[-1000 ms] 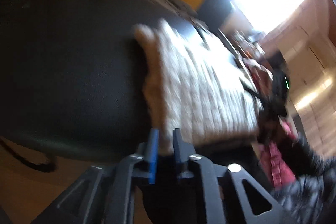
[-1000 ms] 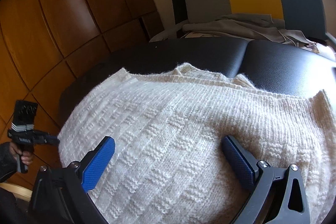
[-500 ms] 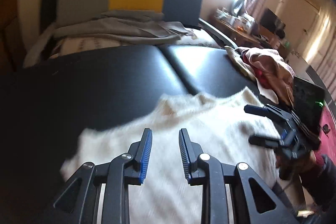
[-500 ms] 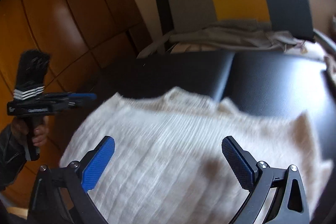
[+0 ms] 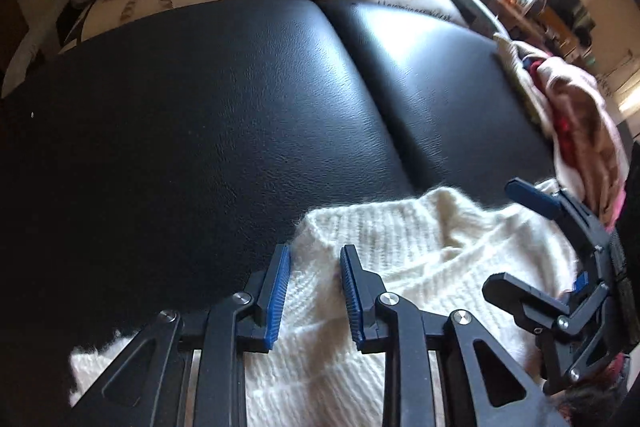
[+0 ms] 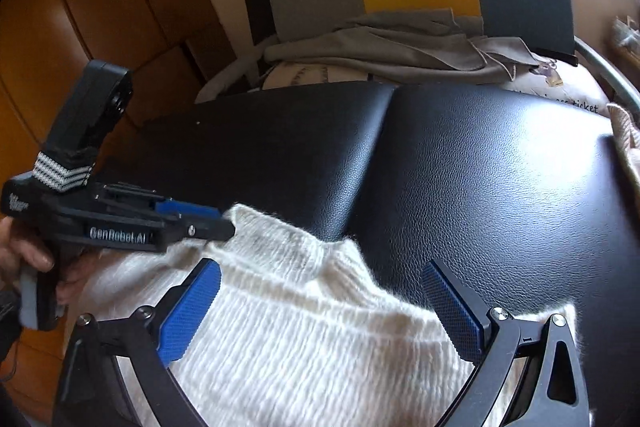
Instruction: Fold clothes
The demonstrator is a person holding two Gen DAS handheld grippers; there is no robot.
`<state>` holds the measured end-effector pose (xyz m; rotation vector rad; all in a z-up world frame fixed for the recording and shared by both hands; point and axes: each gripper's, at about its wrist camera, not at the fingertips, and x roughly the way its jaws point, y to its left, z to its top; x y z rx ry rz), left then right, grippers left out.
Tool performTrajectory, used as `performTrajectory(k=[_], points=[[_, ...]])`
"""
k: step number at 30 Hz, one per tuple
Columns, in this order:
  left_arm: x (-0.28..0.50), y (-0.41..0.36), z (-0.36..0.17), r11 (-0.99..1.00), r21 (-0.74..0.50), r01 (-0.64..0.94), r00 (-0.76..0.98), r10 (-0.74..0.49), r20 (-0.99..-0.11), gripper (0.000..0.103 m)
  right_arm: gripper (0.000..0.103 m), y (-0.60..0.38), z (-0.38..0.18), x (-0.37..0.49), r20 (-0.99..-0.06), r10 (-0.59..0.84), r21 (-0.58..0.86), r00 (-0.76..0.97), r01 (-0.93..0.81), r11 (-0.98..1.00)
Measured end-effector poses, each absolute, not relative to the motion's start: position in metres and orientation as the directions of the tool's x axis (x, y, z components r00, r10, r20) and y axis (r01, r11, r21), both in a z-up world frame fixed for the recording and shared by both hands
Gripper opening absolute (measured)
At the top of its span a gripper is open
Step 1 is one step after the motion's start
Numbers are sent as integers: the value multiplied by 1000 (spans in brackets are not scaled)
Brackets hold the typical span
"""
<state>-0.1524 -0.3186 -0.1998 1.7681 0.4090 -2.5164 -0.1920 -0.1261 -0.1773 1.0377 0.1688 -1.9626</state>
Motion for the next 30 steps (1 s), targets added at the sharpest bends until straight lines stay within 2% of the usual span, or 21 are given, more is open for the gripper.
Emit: performTrajectory(k=[1,5,9,14,16,19,23,26,27,28,29,30], points=[[-152,-318,-201,-968,-169,187,-354,94,-930,14,102,-128,-179,-193,-728,-634,260,-261,751,-607],[-138,-334,-205,-944,-160,288,-414,28,-910,9,102,-130,-192,-197,-775,-550,190,-313,714,-674],[-123,-334,-209,-938,-180,296,-474,19,-880,9,102,-115,-200,-208,-775,-546,245,-318,646,-723],[-106,-334,-190,-921,-265,285,-564,63,-824,16,102,-115,-199,-206,-769,-554,240,-319,659,-712],[-89,-330,-172,-928,-277,251,-625,64,-778,21,102,-108,-190,-201,-717,-622,283,-315,684,-673],[-60,-320,-156,-955,-271,120,-655,129,-745,22,102,-101,-174,-187,-651,-711,319,-268,753,-575],[-41,-294,-159,-980,-191,-52,-606,183,-774,24,102,-116,-170,-158,-690,-714,296,-119,854,-428],[-37,-280,-165,-976,-175,-133,-564,219,-796,35,102,-129,-177,-136,-753,-654,232,-79,897,-376],[-36,-277,-172,-975,-162,-153,-546,220,-808,41,102,-132,-180,-132,-769,-632,201,-91,905,-375],[-38,-271,-180,-975,-144,-170,-515,212,-830,41,102,-134,-183,-128,-788,-605,166,-109,910,-380],[-40,-267,-184,-978,-124,-168,-518,195,-833,41,97,-135,-186,-125,-798,-591,154,-114,911,-384],[-42,-263,-188,-980,-105,-166,-522,178,-834,36,88,-135,-189,-123,-807,-578,143,-119,911,-387]])
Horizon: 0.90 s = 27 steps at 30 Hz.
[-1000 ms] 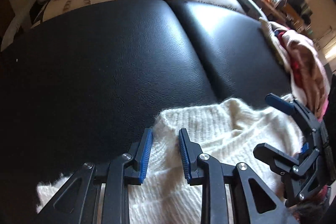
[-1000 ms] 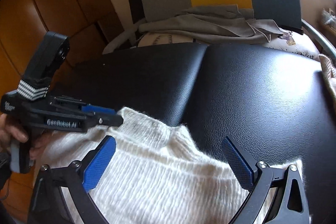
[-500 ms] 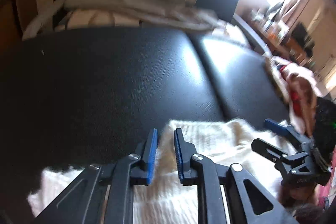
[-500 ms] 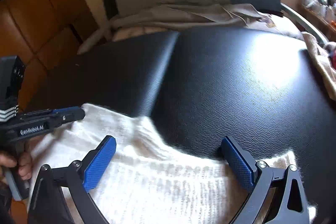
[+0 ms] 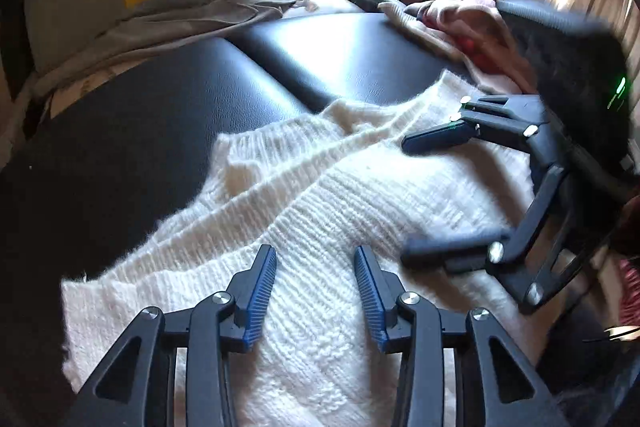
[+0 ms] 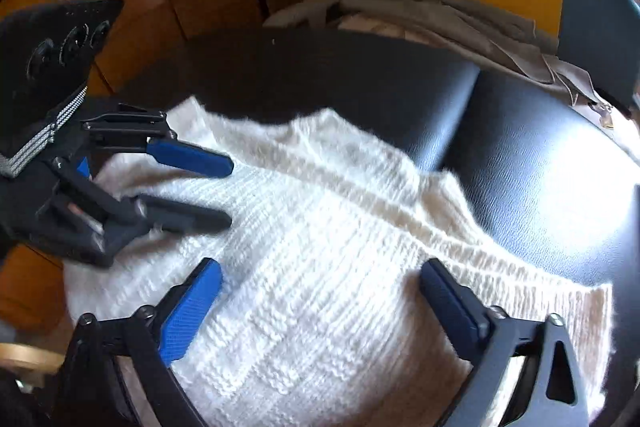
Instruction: Fold clothes
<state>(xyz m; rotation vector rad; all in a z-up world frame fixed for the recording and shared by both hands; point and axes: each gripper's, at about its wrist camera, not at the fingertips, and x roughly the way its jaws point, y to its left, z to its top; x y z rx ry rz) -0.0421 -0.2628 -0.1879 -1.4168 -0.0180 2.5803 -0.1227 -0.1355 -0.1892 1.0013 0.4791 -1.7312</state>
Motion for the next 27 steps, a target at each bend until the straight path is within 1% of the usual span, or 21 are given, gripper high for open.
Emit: performTrajectory(k=[1,2,3,4,5,6,7,9,10,12,14,15,16,17,18,19,21,22,23,25,27], points=[[-40,-261,-185,-979,-116,-166,-543,189,-818,18,83,-135,-190,-122,-806,-579,148,-120,907,-394],[-37,-260,-182,-980,-125,-157,-565,193,-802,8,74,-134,-188,-122,-802,-585,155,-122,903,-401],[-34,-261,-175,-981,-135,-139,-604,192,-774,4,56,-132,-185,-122,-792,-599,170,-120,898,-405],[-34,-263,-171,-981,-144,-130,-633,194,-749,4,46,-129,-182,-122,-781,-613,185,-119,894,-409],[-34,-265,-167,-981,-152,-122,-662,194,-724,4,28,-128,-178,-121,-773,-622,185,-129,891,-415],[-35,-264,-163,-986,-132,-104,-693,167,-701,3,22,-125,-173,-119,-764,-629,178,-146,889,-422],[-39,-264,-164,-990,-110,-92,-701,143,-698,0,21,-124,-170,-118,-756,-632,162,-171,886,-434],[-55,-265,-175,-994,-90,-57,-687,105,-720,0,18,-123,-175,-120,-769,-599,112,-224,875,-472],[-63,-267,-181,-995,-90,-45,-674,97,-732,0,18,-124,-181,-122,-779,-574,83,-252,866,-493],[-73,-269,-197,-997,-79,-2,-637,62,-768,0,18,-122,-189,-126,-784,-564,91,-258,852,-516],[-66,-279,-192,-987,-158,4,-651,117,-750,0,18,-119,-192,-131,-776,-576,119,-255,838,-532],[-58,-286,-186,-983,-186,8,-662,134,-738,12,21,-117,-193,-133,-772,-584,137,-252,831,-540],[-51,-293,-180,-977,-214,11,-672,151,-725,25,22,-113,-192,-135,-767,-597,168,-236,824,-542],[-44,-300,-174,-970,-241,14,-682,167,-712,27,26,-109,-190,-137,-765,-603,188,-226,817,-545],[-37,-307,-172,-969,-244,25,-679,163,-716,29,33,-105,-188,-139,-764,-608,207,-216,810,-548],[-29,-314,-169,-972,-229,43,-678,140,-722,36,38,-101,-185,-141,-761,-615,227,-207,803,-551],[-15,-324,-170,-980,-188,63,-656,101,-748,42,67,-94,-180,-139,-753,-631,267,-187,790,-553],[-9,-327,-172,-983,-171,66,-640,90,-763,42,72,-90,-177,-137,-744,-643,285,-182,784,-551],[-3,-330,-175,-986,-153,68,-623,78,-778,43,77,-90,-176,-133,-744,-643,281,-183,786,-550],[-2,-325,-185,-990,-131,51,-594,75,-801,48,77,-90,-175,-125,-749,-633,261,-195,792,-552],[-1,-317,-190,-994,-99,52,-599,48,-799,48,77,-94,-179,-117,-759,-613,217,-219,803,-555]])
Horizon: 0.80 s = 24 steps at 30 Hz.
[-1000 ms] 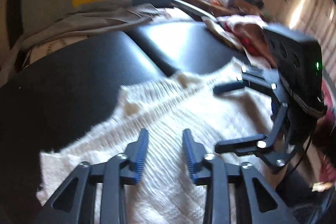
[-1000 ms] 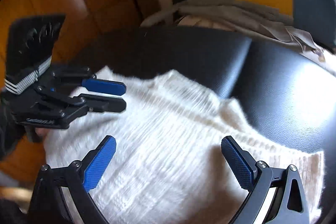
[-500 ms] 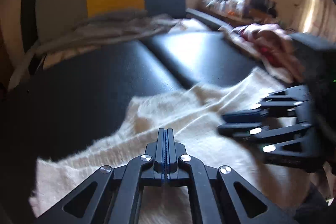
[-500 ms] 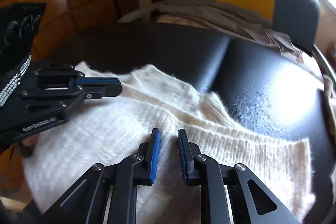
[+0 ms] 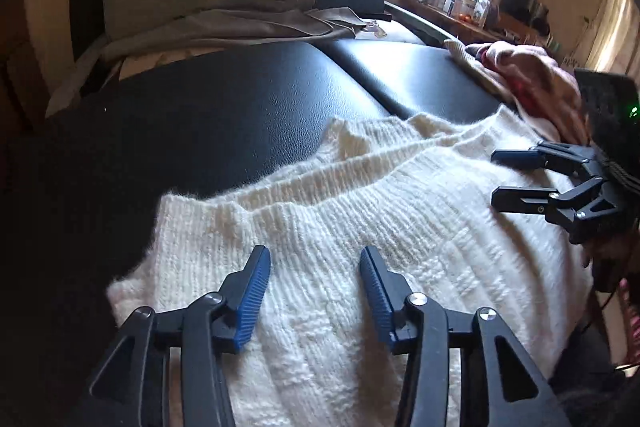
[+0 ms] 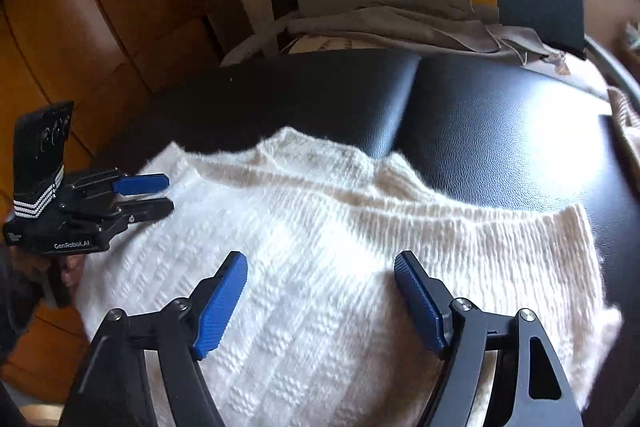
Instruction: Fold clothes
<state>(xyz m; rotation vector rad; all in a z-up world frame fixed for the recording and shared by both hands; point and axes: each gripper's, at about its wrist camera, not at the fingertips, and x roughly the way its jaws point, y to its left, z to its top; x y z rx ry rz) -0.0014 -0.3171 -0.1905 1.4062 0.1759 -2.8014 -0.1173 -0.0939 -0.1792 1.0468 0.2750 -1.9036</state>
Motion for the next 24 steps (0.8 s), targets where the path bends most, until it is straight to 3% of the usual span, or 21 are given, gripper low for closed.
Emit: performTrajectory(k=[2,3,4,5,6,8,12,16,19,23,24], points=[[0,-312,-192,-995,-85,61,-614,30,-788,32,77,-95,-183,-111,-770,-588,166,-247,812,-559],[0,-309,-191,-994,-88,66,-623,28,-782,7,73,-97,-184,-109,-772,-582,149,-258,816,-559],[1,-307,-187,-993,-83,83,-645,10,-764,4,67,-98,-184,-109,-772,-578,140,-263,818,-558],[2,-305,-183,-992,-78,100,-666,-9,-746,4,51,-97,-182,-109,-771,-580,141,-263,818,-558],[3,-303,-181,-990,-89,105,-688,-8,-726,4,29,-97,-180,-110,-770,-582,143,-262,817,-558],[3,-304,-173,-986,-104,132,-724,-24,-689,4,11,-97,-176,-111,-768,-578,128,-276,818,-560],[-5,-312,-173,-971,-118,209,-756,-84,-649,4,9,-99,-171,-114,-754,-566,78,-334,810,-582],[-26,-322,-211,-951,-155,266,-676,-70,-733,7,9,-99,-180,-121,-744,-553,76,-376,773,-629],[-28,-319,-209,-952,-127,278,-666,-95,-740,8,9,-103,-192,-124,-751,-541,73,-379,766,-639],[-31,-310,-207,-956,-72,283,-652,-137,-746,8,13,-97,-193,-132,-739,-550,102,-389,742,-663],[-29,-309,-207,-956,-70,286,-652,-140,-745,8,21,-94,-192,-133,-735,-543,103,-406,725,-681]])
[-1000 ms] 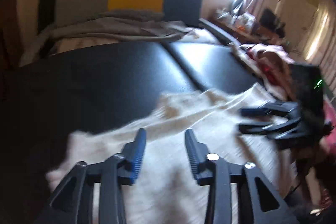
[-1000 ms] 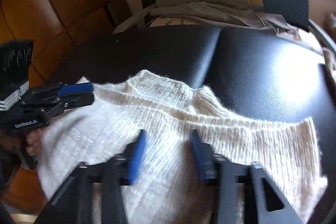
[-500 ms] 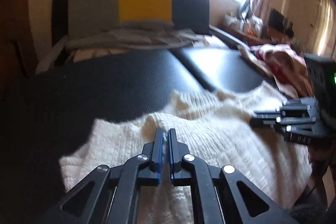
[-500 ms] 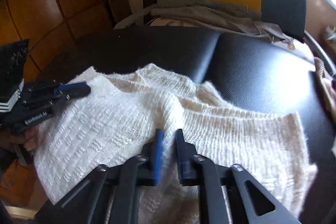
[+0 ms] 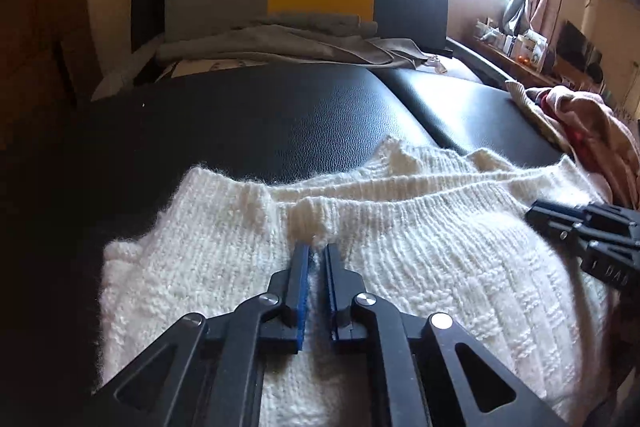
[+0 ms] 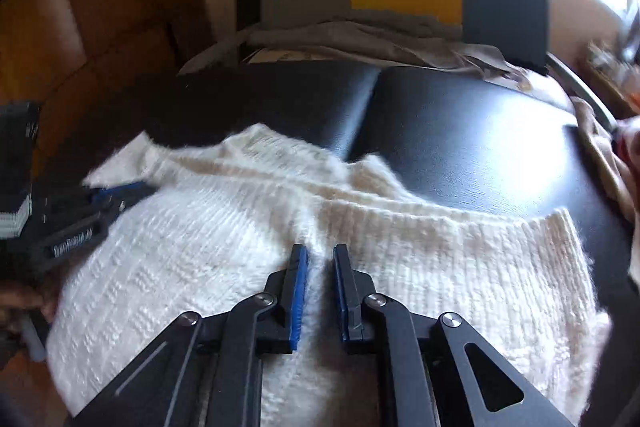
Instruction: Fold clothes
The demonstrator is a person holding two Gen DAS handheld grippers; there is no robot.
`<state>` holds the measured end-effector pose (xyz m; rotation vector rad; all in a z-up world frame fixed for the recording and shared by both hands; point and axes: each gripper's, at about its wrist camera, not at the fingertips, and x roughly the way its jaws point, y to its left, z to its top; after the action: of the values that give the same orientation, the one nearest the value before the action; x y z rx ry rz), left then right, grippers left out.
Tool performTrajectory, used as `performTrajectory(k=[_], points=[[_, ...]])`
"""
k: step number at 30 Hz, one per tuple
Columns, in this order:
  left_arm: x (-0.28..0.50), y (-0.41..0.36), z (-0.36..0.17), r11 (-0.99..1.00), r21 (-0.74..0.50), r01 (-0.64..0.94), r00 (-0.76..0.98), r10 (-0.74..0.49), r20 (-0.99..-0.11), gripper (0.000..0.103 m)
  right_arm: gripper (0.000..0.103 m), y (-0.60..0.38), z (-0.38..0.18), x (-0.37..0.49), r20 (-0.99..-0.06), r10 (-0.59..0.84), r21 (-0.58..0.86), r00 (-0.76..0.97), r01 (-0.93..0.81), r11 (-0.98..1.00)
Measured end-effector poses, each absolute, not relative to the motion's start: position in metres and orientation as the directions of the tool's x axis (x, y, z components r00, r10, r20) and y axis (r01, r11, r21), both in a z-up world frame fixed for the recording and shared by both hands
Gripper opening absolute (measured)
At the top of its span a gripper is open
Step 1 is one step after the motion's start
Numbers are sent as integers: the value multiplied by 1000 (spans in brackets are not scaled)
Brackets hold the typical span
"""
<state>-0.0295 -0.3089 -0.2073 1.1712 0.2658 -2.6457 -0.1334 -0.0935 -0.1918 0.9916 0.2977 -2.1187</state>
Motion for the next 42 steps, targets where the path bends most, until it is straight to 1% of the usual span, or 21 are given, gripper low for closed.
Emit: performTrajectory(k=[2,5,7,8,9,10,11,14,17,20,22,24,26,28,31,36,38,39,40,41,42], points=[[-26,-306,-207,-954,-72,292,-653,-144,-744,8,29,-86,-191,-136,-728,-545,125,-415,702,-701],[-16,-302,-209,-949,-83,304,-656,-145,-741,8,32,-75,-192,-143,-730,-567,188,-381,686,-703],[-9,-302,-209,-942,-119,314,-660,-126,-741,7,40,-69,-187,-143,-731,-570,211,-376,670,-712],[-3,-304,-206,-937,-158,312,-671,-99,-734,8,53,-64,-181,-142,-718,-585,231,-378,663,-712],[7,-310,-202,-929,-199,311,-682,-73,-728,12,71,-57,-176,-138,-699,-601,243,-387,662,-709],[17,-316,-197,-920,-239,310,-693,-46,-720,18,77,-52,-174,-136,-690,-608,243,-392,666,-705],[27,-322,-192,-910,-278,309,-703,-21,-711,18,82,-46,-171,-134,-682,-616,244,-396,670,-701],[75,-352,-172,-875,-329,356,-755,-61,-653,21,82,-25,-177,-126,-681,-628,255,-377,682,-685],[123,-392,-169,-805,-447,389,-771,-19,-636,28,84,-10,-188,-116,-659,-653,243,-374,715,-655],[142,-420,-186,-726,-584,361,-778,110,-618,43,95,-17,-191,-109,-656,-654,202,-378,746,-634],[144,-430,-199,-681,-644,350,-779,170,-603,48,102,-21,-194,-105,-654,-654,173,-381,766,-620],[141,-437,-209,-661,-668,342,-774,206,-599,54,103,-26,-195,-103,-666,-636,138,-389,774,-618],[130,-439,-219,-631,-716,301,-769,284,-573,56,103,-28,-196,-100,-672,-621,110,-404,775,-623],[118,-439,-228,-619,-735,277,-747,343,-570,57,103,-27,-196,-101,-669,-623,113,-405,773,-624],[98,-438,-239,-663,-691,287,-703,344,-622,57,103,-29,-196,-100,-670,-617,103,-413,772,-627],[76,-439,-243,-665,-704,249,-703,376,-604,57,103,-31,-198,-93,-671,-604,79,-429,769,-635],[65,-436,-245,-668,-707,232,-697,392,-600,53,103,-31,-198,-92,-670,-604,78,-431,768,-636],[60,-435,-246,-669,-708,224,-694,400,-598,43,103,-31,-198,-92,-670,-604,79,-432,768,-636],[57,-430,-248,-681,-696,228,-688,392,-610,27,103,-31,-198,-92,-669,-605,79,-432,767,-636],[53,-425,-250,-693,-683,233,-682,384,-622,26,103,-31,-198,-92,-668,-605,80,-433,767,-637],[52,-425,-249,-690,-681,243,-691,370,-621,22,103,-30,-198,-91,-667,-606,80,-434,766,-637]])
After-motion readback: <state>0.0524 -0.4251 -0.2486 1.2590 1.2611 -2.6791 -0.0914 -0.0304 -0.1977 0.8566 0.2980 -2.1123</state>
